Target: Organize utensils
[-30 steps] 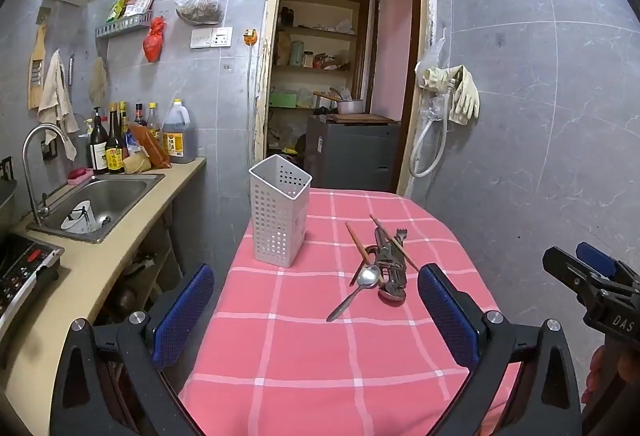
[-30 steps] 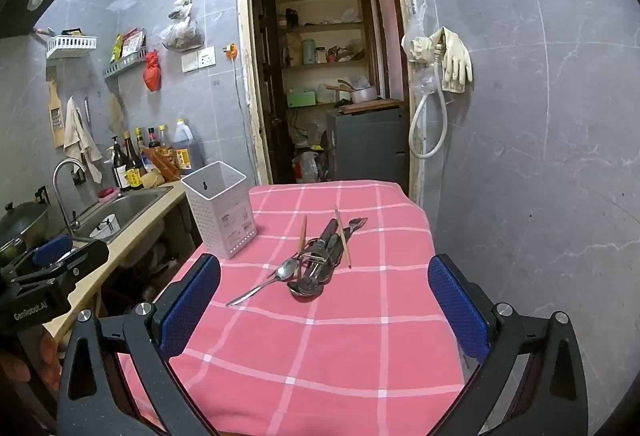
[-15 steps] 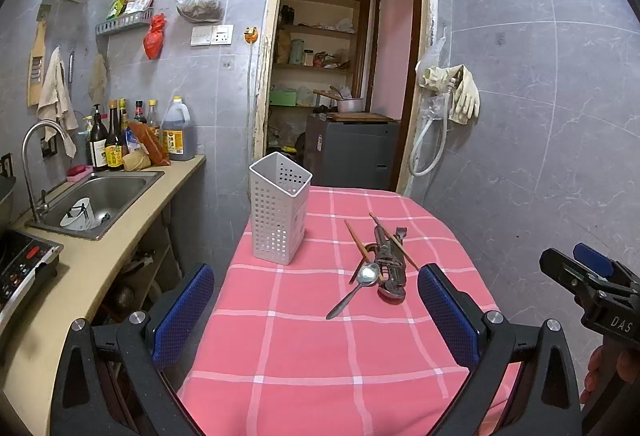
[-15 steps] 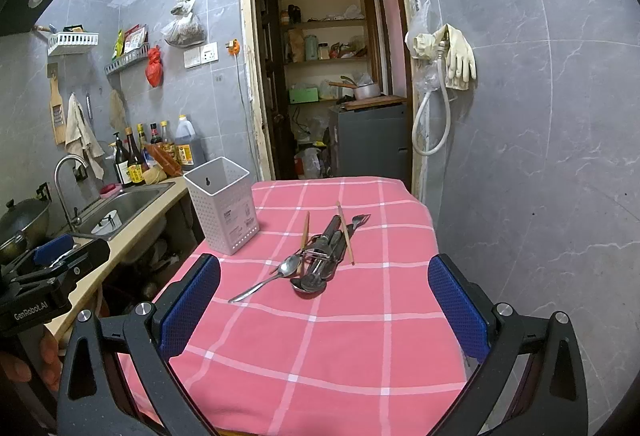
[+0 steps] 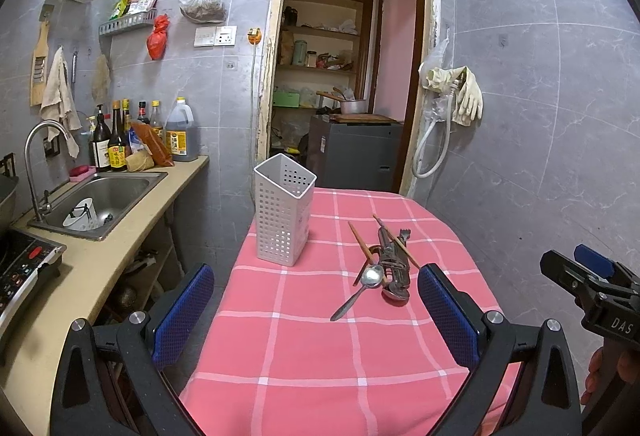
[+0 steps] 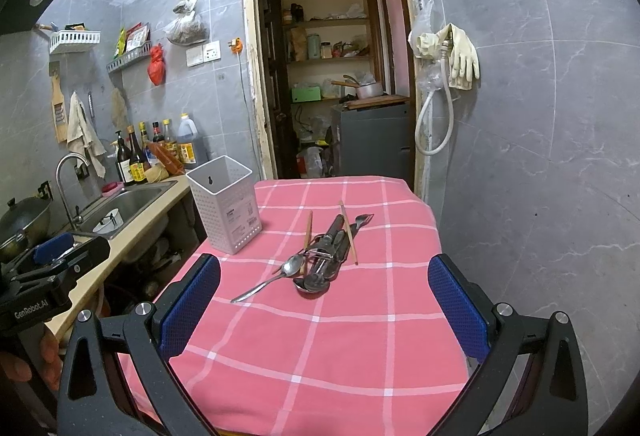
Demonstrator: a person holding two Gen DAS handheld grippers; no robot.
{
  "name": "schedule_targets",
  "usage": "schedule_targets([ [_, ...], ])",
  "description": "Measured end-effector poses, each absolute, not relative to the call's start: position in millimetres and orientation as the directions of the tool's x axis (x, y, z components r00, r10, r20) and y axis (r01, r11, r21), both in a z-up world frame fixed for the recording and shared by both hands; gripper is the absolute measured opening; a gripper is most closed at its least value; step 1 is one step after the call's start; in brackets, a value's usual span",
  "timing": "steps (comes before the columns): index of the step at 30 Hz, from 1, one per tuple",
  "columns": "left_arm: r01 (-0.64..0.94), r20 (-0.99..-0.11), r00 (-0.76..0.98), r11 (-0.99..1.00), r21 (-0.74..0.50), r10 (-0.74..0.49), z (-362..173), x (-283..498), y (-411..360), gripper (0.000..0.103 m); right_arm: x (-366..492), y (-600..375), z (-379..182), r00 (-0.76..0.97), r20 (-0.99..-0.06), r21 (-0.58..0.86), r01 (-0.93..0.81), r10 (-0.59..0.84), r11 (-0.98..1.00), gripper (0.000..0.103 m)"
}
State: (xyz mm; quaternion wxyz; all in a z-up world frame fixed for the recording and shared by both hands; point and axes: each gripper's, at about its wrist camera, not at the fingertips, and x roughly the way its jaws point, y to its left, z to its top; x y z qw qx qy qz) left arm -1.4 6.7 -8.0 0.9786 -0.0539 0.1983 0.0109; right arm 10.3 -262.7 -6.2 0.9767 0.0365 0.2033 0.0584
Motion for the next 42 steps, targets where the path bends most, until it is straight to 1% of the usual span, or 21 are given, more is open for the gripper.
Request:
schedule_targets([
  [42,-0.047,-0.393,0.920,0.994,-0.102,0.003,-8.3,-3.7,12.1,0.103,12.8,-264.3,-3.1,0.907,-0.401,0.092,-0.100,0.129,0.991,0.102],
])
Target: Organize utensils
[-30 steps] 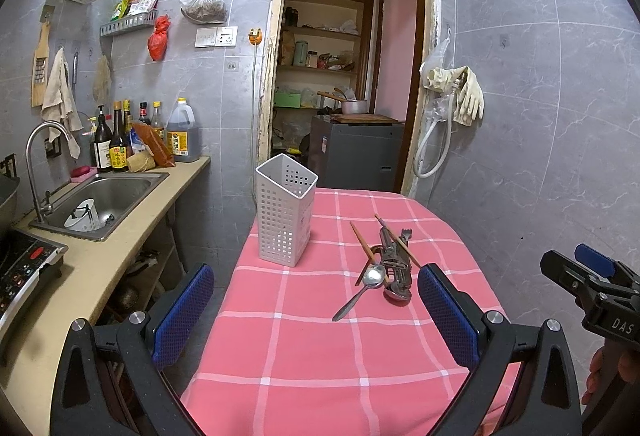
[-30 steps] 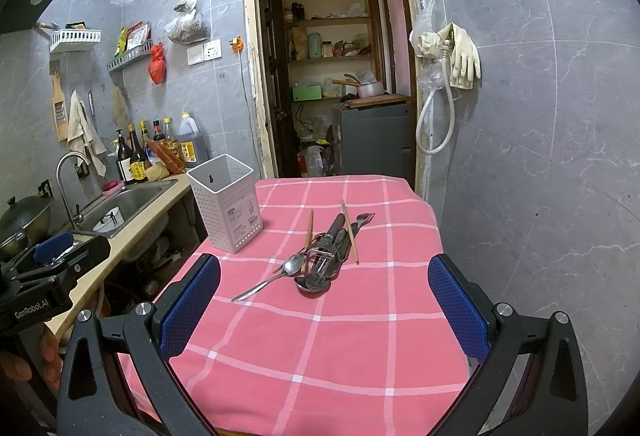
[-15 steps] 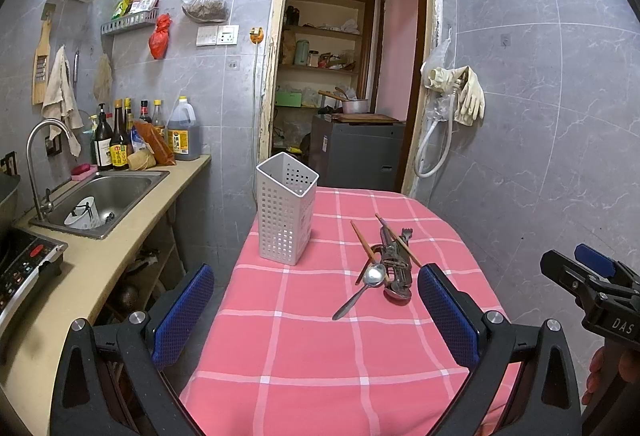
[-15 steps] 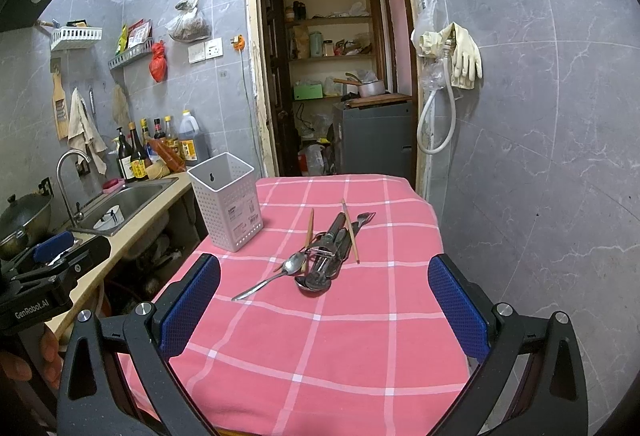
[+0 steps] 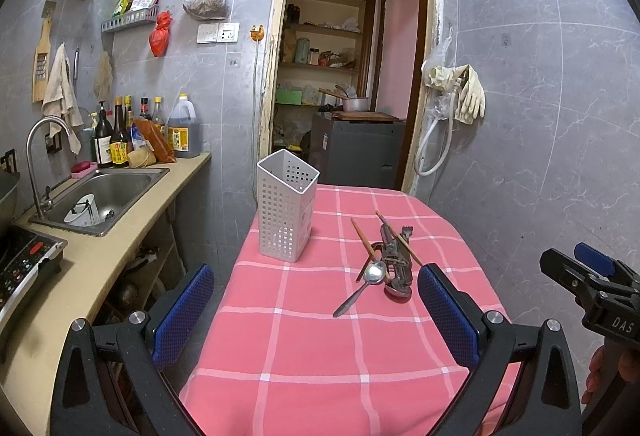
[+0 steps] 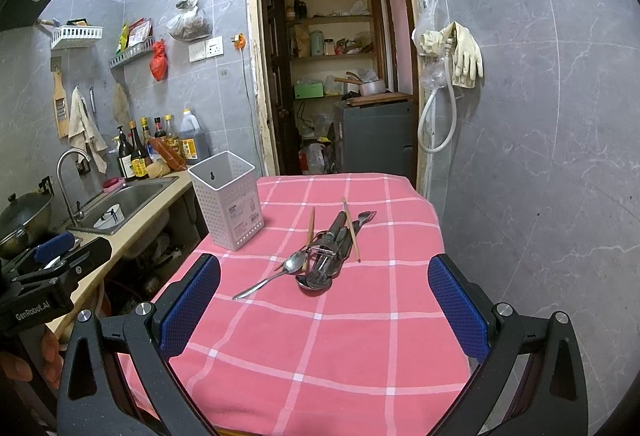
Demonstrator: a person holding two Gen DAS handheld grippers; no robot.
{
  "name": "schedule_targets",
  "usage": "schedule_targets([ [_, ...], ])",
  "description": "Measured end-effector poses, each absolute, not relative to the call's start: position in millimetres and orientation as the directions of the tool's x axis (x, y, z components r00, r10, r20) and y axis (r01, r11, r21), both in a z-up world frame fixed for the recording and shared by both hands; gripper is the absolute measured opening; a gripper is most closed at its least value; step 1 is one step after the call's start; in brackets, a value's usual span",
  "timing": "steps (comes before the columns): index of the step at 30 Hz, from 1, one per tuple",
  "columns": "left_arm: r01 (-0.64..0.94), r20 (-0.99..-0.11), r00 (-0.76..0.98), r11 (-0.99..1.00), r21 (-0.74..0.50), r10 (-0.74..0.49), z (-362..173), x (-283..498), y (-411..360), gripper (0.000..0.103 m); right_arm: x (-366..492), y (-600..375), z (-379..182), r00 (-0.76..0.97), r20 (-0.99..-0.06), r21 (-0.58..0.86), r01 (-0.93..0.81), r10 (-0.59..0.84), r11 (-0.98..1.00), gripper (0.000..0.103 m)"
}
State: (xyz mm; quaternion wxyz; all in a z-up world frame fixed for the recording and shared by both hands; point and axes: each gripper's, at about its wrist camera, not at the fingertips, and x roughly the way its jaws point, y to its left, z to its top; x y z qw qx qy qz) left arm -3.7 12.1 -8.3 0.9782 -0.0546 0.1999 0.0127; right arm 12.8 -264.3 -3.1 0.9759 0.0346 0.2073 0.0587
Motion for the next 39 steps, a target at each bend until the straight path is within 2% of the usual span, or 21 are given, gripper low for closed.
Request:
schedule_targets([
  [22,0.000,-0.435,0.900,0.997,-0.079,-0.035,-16.4,40.4,10.9,0.103,39.0,-253.7,-17.7,0.901,-0.427,0.122,-0.025,0.075,0.992,0.102],
  [30,0.088,-0.406,0.907,0.993,-0.075,-0.111,-5.8,90.6,13.7,0.103,77.1,-243.8,-6.0,0.910,-0.415,0.124,0.048,0.007,0.991,0.102],
  [39,0.192,-0.331,0.922,0.980,-0.056,-0.200,7.2,151.3,17.8,0.103,120.1,-241.7,8.2,0.927,-0.372,0.103,0.099,-0.054,0.990,0.102],
])
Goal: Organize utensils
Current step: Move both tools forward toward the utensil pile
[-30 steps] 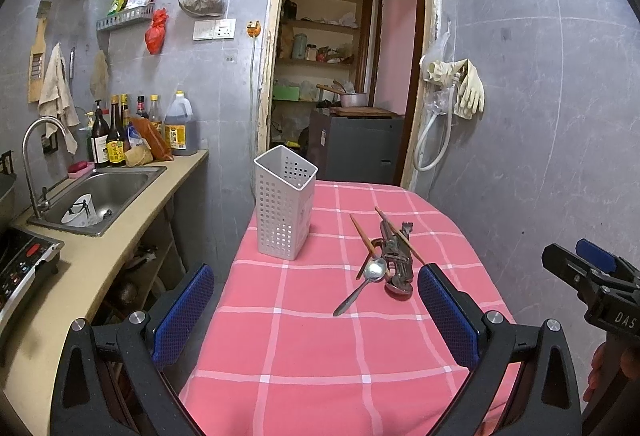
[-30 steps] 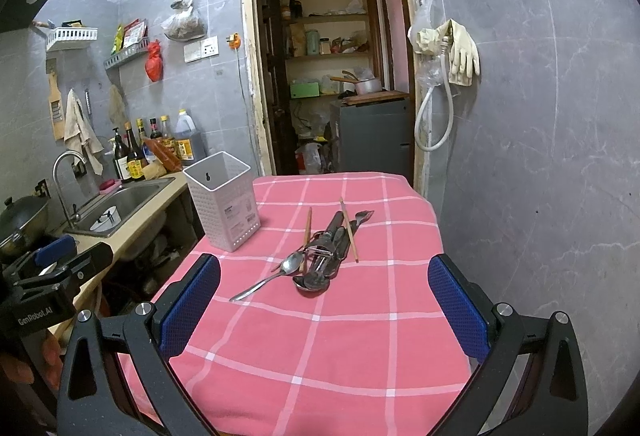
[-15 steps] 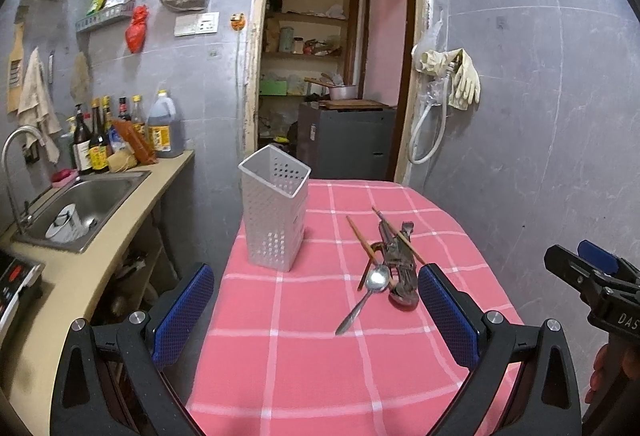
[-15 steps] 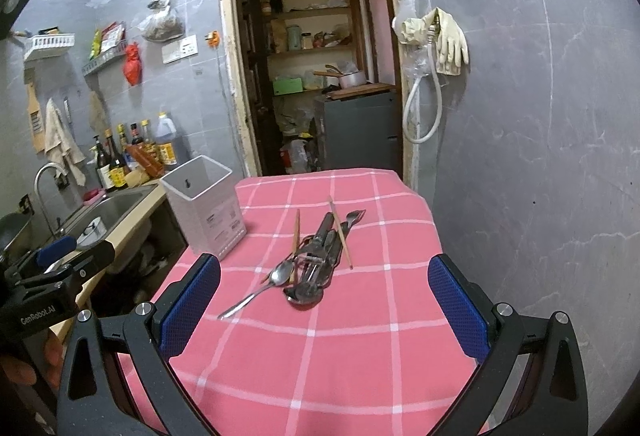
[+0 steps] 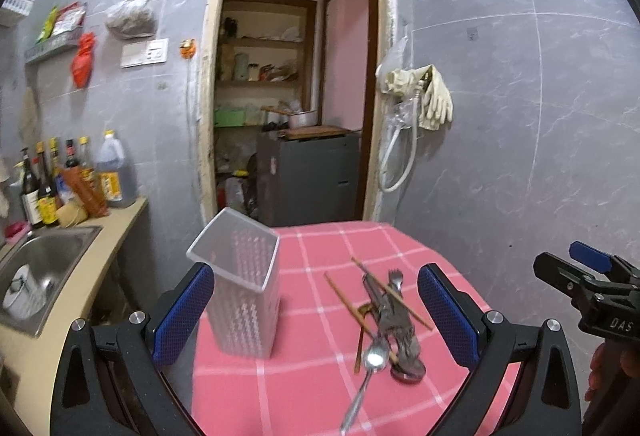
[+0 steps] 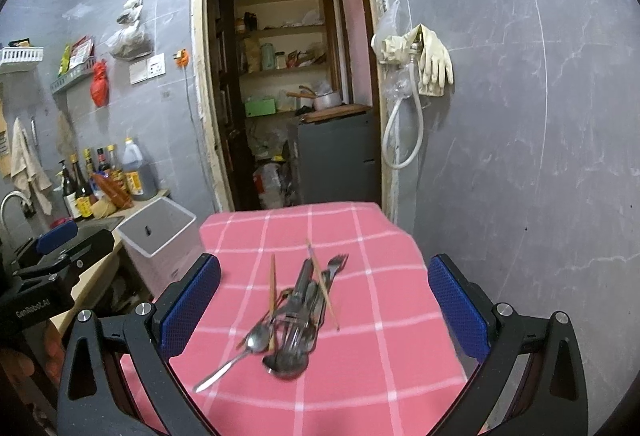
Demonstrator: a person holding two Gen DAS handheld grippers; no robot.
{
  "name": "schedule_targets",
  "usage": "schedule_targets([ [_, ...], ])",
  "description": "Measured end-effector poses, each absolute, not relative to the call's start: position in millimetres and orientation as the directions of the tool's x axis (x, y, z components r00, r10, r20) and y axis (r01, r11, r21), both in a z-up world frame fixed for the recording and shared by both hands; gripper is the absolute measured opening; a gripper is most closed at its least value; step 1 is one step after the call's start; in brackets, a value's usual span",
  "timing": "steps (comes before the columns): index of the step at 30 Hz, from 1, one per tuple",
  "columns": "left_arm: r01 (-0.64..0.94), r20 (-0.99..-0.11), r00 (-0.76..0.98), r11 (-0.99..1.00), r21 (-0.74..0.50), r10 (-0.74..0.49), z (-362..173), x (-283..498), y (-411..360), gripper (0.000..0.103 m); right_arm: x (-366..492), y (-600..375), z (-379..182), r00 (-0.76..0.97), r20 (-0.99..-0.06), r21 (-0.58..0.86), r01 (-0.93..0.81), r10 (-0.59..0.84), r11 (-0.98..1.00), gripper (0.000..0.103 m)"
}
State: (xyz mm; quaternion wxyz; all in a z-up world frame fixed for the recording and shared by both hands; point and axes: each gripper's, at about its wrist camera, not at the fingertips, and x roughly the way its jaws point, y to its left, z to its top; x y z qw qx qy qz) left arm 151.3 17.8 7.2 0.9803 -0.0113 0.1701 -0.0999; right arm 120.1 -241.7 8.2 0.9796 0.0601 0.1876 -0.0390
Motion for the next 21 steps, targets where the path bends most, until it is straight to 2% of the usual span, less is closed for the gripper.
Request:
schedule_targets([
  [10,0.256,-0.325,0.910,0.966,-0.044,-0.256,4.7,204.2,7.3,0.103,167.7,-255.1,14.4,0.926,-0.373,0.096,0.092,-0.050,0.991,0.102],
  [21,0.309,-0.382,0.873,0.950,-0.048,-0.304,-11.2,256.7,-36.7,0.103,246.6,-302.3,-6.2,0.907,-0.422,0.095,0.038,0.006,0.995,0.102],
])
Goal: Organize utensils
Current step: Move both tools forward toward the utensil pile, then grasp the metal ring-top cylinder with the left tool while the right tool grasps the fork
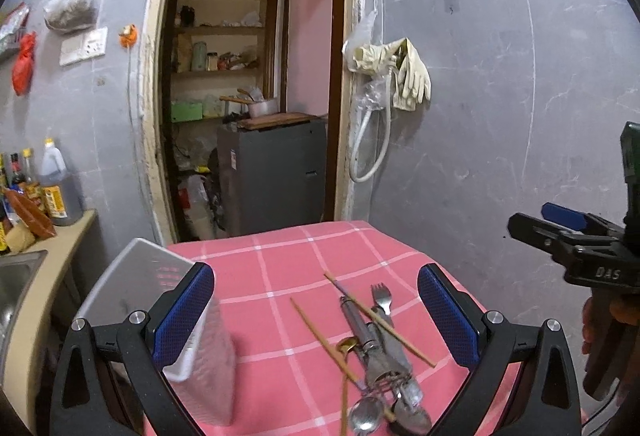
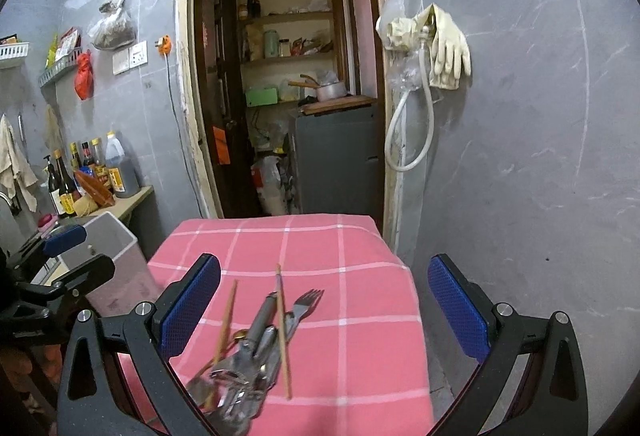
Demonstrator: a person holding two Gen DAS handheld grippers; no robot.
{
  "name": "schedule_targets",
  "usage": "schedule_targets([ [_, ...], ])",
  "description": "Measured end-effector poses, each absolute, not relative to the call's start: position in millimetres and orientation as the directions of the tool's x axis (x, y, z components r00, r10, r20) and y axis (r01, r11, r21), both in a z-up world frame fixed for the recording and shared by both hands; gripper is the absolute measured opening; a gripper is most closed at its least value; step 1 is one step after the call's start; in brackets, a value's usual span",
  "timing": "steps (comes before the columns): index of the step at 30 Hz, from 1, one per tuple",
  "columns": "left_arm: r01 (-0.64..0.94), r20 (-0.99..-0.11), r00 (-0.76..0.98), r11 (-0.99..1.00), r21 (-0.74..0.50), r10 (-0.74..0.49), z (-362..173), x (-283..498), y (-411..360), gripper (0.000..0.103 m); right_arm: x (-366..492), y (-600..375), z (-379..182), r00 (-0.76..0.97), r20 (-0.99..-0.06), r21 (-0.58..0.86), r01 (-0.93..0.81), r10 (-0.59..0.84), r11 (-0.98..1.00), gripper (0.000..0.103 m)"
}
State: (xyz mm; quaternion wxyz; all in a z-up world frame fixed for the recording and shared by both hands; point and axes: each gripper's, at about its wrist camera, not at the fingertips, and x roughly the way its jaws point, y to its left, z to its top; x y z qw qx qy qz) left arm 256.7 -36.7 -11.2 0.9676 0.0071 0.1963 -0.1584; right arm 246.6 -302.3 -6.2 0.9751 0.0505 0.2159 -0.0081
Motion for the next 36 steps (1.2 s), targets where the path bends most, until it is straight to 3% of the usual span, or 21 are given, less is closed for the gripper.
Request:
schedule_targets([
  [10,0.294,-0.467,0.830,0.951,-0.101,-0.306,-50.6,315.7,-80.2,0.103,324.5,-336.1,-61.9,0.852,-0.492,0.199,-0.089,0.178,0.976,0.099],
  [13,0.278,-0.500,0.812,0.953,-0.122,-0.301,-68.6,335.2,-88.4,0.102,343.1,-337.1,-83.9,0.828,-0.511,0.240,-0.119,0.230,0.963,0.093],
  [16,0.265,-0.532,0.794,0.955,-0.134,-0.295,-86.5,351.4,-96.0,0.100,361.3,-335.1,-108.6,0.801,-0.530,0.286,-0.141,0.279,0.948,0.079],
  [18,0.262,-0.559,0.776,0.955,-0.136,-0.292,-97.6,361.4,-100.5,0.095,369.2,-332.8,-124.0,0.780,-0.545,0.310,-0.155,0.308,0.938,0.067],
  [26,0.266,-0.695,0.619,0.930,-0.254,-0.366,-137.0,397.8,-104.9,0.055,399.7,-320.2,-169.4,0.665,-0.614,0.389,-0.215,0.426,0.896,0.038],
  [31,0.268,-0.763,0.515,0.919,-0.289,-0.390,-157.2,410.5,-109.6,0.031,409.2,-313.5,-186.5,0.596,-0.644,0.427,-0.240,0.479,0.872,0.033],
  [36,0.263,-0.773,0.464,0.901,-0.345,-0.432,-167.0,413.2,-108.4,0.031,414.0,-312.4,-199.9,0.540,-0.646,0.489,-0.250,0.540,0.836,0.032],
])
